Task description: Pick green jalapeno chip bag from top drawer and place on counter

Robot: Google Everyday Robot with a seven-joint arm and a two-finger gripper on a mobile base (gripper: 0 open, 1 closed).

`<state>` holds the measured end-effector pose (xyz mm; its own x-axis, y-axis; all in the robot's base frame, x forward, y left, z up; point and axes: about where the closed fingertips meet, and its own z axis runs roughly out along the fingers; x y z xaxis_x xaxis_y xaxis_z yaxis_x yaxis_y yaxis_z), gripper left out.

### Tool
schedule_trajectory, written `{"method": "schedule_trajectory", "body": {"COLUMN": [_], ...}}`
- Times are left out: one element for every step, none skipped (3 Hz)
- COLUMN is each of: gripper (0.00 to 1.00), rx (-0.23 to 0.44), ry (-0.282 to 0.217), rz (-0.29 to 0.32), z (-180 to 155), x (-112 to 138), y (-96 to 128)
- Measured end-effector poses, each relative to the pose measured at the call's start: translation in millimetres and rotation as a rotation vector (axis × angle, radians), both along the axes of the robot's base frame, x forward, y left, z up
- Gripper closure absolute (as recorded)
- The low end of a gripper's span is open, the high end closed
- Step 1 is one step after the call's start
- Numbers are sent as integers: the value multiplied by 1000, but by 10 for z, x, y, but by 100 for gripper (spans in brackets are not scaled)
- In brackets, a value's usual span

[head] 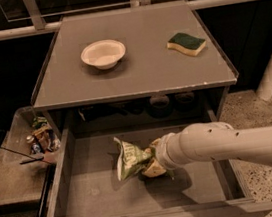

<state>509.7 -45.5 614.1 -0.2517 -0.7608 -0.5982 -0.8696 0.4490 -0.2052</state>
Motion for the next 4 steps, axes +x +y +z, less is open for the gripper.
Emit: {"method": "schedule_trajectory", "body": {"gripper": [100, 100, 100, 100], "rx": [-10, 1, 24, 50], "ry": [-25, -42, -62, -75], "rz": [29, 55, 92, 91], "z": [381, 675, 1021, 1482], "x": [-32, -111, -222, -147], "y": [-67, -137, -220, -477]}}
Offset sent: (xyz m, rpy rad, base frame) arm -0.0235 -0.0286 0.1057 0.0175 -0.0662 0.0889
